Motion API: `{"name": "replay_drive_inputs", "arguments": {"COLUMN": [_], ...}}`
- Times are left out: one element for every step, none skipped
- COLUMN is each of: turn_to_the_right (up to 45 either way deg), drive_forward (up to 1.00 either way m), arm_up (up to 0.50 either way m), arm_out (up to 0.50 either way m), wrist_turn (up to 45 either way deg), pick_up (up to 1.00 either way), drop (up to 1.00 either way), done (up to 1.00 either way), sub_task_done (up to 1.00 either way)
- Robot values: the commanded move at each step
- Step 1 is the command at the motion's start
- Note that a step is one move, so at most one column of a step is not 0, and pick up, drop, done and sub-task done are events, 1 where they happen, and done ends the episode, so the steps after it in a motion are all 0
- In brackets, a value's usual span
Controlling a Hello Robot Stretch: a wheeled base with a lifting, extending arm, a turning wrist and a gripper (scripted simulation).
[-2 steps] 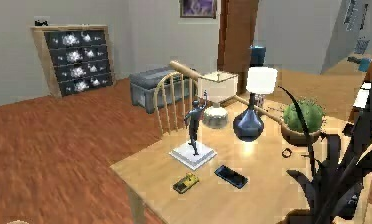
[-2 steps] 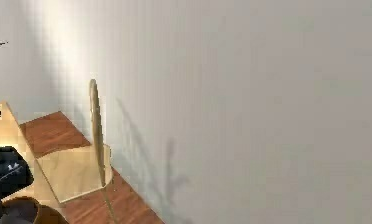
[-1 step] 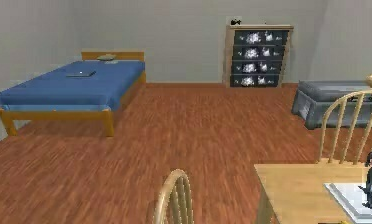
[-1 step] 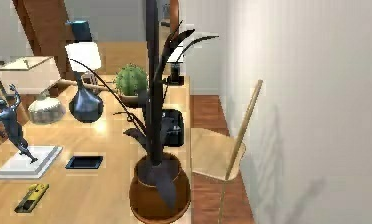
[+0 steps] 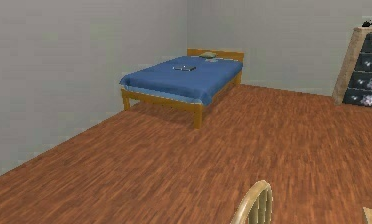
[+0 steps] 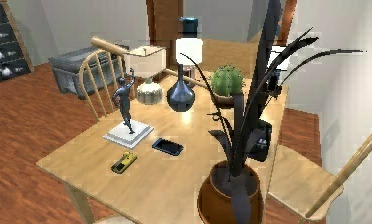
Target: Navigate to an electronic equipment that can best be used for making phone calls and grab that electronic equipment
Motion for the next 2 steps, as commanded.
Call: {"name": "replay_drive_inputs", "arguments": {"turn_to_the_right": [0.0, 0.0], "drive_forward": [0.0, 0.0], "arm_up": [0.5, 0.34], "arm_out": [0.0, 0.0], "wrist_turn": [0.0, 0.0], "pick_up": [0.0, 0.0], "drop": [0.0, 0.0], "done": [0.0, 0.0], "sub_task_done": [0.0, 0.0]}}
